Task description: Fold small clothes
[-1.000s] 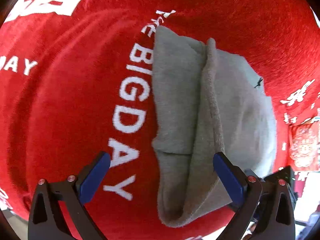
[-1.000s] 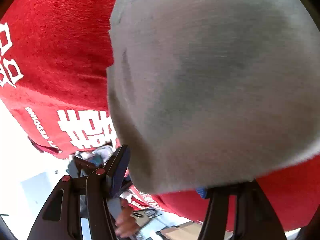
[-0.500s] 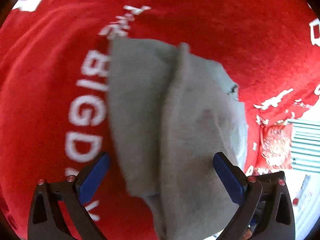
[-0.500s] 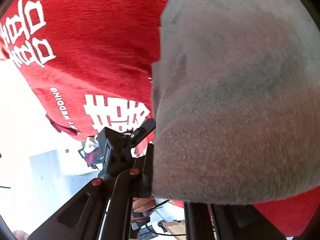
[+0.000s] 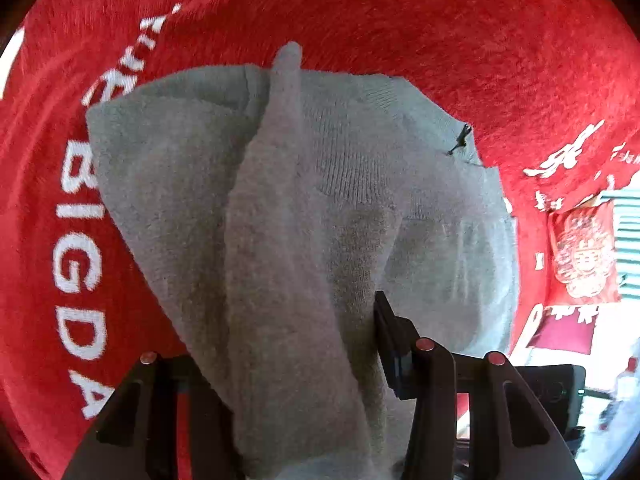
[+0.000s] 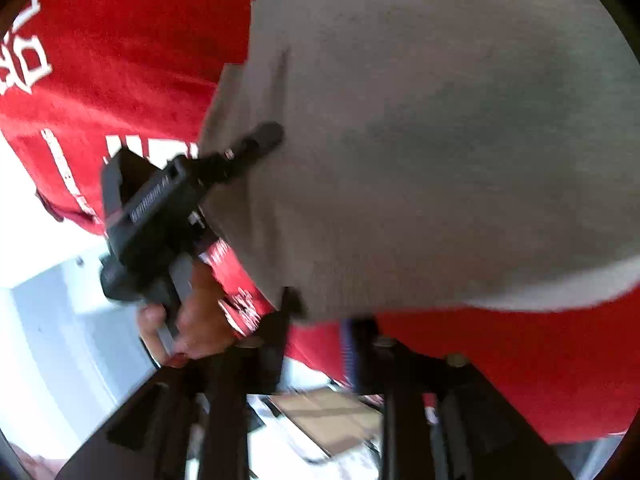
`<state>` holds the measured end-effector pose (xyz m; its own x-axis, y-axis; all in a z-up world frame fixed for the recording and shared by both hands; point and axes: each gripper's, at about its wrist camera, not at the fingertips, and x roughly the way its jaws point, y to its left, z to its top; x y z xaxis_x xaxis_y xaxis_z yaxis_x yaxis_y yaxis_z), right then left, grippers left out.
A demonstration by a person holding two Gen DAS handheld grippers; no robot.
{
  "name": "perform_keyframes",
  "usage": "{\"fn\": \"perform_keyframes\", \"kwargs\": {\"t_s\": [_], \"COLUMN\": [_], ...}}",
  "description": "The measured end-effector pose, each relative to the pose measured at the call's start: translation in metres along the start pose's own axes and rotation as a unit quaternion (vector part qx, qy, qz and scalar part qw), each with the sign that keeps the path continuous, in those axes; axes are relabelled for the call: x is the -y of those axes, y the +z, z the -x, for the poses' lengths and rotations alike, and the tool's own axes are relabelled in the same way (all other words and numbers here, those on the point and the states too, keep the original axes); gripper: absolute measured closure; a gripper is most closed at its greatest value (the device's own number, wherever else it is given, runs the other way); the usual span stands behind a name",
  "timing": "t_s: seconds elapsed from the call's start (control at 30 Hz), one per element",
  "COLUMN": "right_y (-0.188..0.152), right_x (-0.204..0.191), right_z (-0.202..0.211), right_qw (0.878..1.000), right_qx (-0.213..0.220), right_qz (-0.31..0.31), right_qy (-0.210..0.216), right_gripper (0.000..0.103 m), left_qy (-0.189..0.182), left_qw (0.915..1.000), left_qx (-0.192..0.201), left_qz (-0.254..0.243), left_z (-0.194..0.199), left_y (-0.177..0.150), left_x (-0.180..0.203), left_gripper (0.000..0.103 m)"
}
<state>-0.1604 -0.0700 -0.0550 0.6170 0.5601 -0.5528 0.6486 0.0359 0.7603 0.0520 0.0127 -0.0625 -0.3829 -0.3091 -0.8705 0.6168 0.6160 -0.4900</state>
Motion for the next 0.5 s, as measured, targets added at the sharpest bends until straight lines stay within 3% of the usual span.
{"fn": "perform_keyframes", "kwargs": {"t_s": [0.03, 0.07, 0.27, 0.33, 0.4, 0.5], "right_y": [-0.001, -0.001, 0.025, 0.038, 0.054, 0.075], "right_x": [0.000, 0.000, -0.020, -0.025, -0.028, -0.036], "right_z": [0.008, 0.019, 0.078, 0.084, 0.083, 0.063], "right_qw": [1.000, 1.000, 0.994, 0.990, 0.986, 0.974], "right_qx": [-0.006, -0.005, 0.045, 0.068, 0.088, 0.103], "right_qz": [0.013, 0.026, 0.093, 0.107, 0.117, 0.136], "right_qy": [-0.007, -0.013, -0.037, -0.056, -0.085, -0.152], "right_gripper": [0.039, 0.037, 0.039, 0.051, 0.099, 0.100], "left_qy": [0.008, 0.017, 0.043, 0.056, 0.070, 0.089], "left_qw": [1.0000, 0.9998, 0.9990, 0.9982, 0.9968, 0.9943], "left_qx": [0.001, 0.000, 0.005, 0.016, 0.027, 0.041], "left_qz": [-0.004, -0.009, -0.013, -0.017, -0.028, -0.043], "left_z": [0.000, 0.000, -0.007, -0.010, -0.014, -0.011], "left_y": [-0.001, -0.001, 0.001, 0.000, -0.001, -0.002], "left_x": [0.002, 0.004, 0.011, 0.017, 0.027, 0.036], "left_gripper": [0.053, 0.053, 0.053, 0.057, 0.066, 0.071]}}
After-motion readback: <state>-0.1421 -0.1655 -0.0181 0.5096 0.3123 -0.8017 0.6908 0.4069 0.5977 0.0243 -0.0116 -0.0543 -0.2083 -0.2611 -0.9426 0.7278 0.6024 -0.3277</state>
